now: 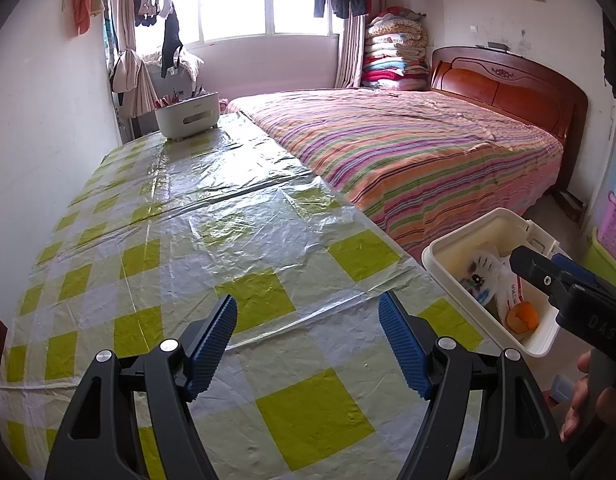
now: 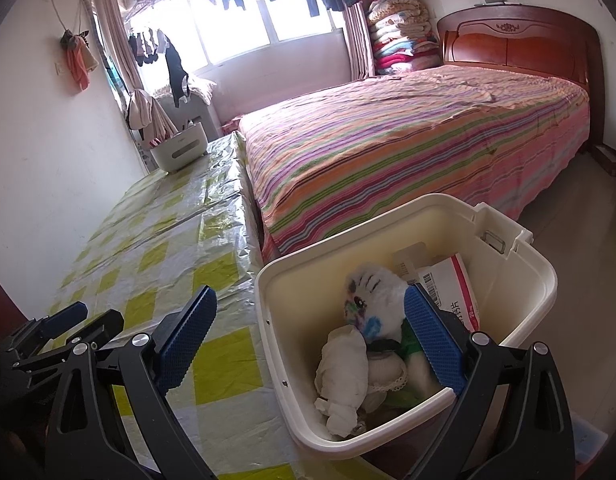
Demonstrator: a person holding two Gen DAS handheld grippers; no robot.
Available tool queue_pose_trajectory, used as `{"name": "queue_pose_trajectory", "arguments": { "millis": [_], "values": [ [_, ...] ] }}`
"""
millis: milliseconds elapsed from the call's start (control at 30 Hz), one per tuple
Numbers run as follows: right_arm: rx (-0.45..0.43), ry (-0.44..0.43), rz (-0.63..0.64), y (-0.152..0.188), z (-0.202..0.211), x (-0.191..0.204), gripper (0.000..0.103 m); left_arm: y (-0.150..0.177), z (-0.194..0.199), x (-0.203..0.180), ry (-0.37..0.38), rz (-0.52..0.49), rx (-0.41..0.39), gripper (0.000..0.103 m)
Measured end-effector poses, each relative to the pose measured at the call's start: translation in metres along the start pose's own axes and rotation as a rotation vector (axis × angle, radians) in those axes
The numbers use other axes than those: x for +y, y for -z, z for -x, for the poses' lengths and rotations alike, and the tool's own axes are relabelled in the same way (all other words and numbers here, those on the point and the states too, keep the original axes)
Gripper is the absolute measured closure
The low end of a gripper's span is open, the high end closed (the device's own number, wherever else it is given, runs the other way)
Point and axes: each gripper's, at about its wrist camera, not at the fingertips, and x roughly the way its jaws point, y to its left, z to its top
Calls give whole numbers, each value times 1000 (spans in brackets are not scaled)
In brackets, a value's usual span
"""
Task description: Collect trash
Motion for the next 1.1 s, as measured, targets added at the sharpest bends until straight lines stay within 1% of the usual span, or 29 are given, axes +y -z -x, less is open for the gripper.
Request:
{"name": "queue_pose_trajectory", "arguments": {
  "millis": [1100],
  "values": [
    [9,-19,-3,0,1,1,10,2,-3,-1,-4,-2,1,32]
  ]
}}
